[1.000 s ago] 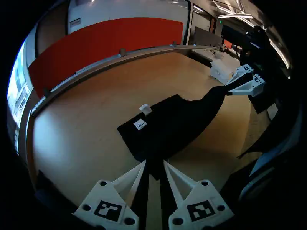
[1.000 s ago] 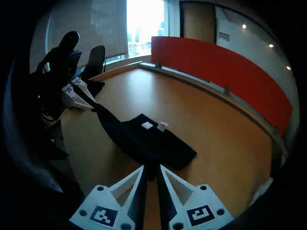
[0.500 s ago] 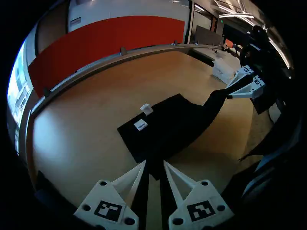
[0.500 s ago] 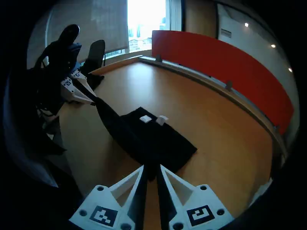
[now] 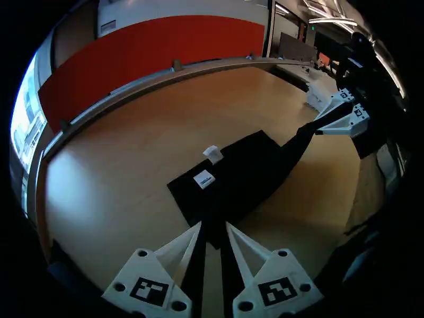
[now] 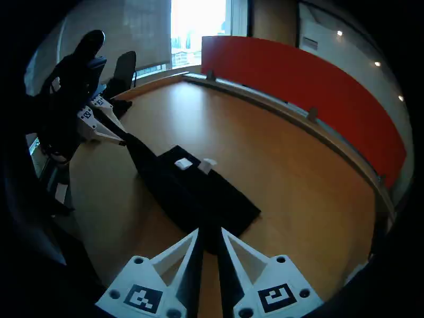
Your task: Fold towel
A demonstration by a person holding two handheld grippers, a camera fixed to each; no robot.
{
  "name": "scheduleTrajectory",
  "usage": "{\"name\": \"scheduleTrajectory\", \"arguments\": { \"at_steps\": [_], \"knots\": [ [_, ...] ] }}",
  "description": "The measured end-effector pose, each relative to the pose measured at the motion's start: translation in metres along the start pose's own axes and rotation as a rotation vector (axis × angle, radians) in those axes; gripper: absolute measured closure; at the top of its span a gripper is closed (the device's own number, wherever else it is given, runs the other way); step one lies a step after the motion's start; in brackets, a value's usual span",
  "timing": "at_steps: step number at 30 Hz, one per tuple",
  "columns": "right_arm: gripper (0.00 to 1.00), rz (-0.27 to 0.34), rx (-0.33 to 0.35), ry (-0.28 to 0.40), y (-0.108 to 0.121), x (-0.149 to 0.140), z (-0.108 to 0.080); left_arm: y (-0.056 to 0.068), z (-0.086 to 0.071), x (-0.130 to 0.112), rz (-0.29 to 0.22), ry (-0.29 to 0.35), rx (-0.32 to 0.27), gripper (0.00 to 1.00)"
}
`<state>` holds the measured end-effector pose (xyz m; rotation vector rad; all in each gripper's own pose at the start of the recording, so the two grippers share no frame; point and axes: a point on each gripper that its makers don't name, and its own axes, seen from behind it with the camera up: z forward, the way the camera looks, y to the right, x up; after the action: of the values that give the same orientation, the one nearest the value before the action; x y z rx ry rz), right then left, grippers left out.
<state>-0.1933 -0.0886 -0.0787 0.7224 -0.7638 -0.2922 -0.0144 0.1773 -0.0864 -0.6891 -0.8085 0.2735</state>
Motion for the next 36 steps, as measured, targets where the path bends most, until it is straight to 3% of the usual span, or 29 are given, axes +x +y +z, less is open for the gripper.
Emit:
{"name": "scheduleTrajectory", "arguments": {
  "at_steps": [8,20,29,36],
  "knots": [
    [0.84,0.006,-0.011,-0.022,0.017,-0.003,0.02,-0.012,0.024,0.004,-0.007,-0.014,0.018,0.84],
    [0.84,0.023,-0.008,-0.035,0.024,-0.005,0.037,-0.02,0.039,0.0,-0.004,-0.031,0.03,0.84],
    [0.84,0.035,-0.014,-0.056,0.03,-0.012,0.054,-0.029,0.064,-0.003,-0.006,-0.04,0.05,0.84],
    [0.84,0.058,-0.018,-0.08,0.032,-0.023,0.068,-0.037,0.083,-0.009,0.0,-0.056,0.078,0.77]
  ]
}}
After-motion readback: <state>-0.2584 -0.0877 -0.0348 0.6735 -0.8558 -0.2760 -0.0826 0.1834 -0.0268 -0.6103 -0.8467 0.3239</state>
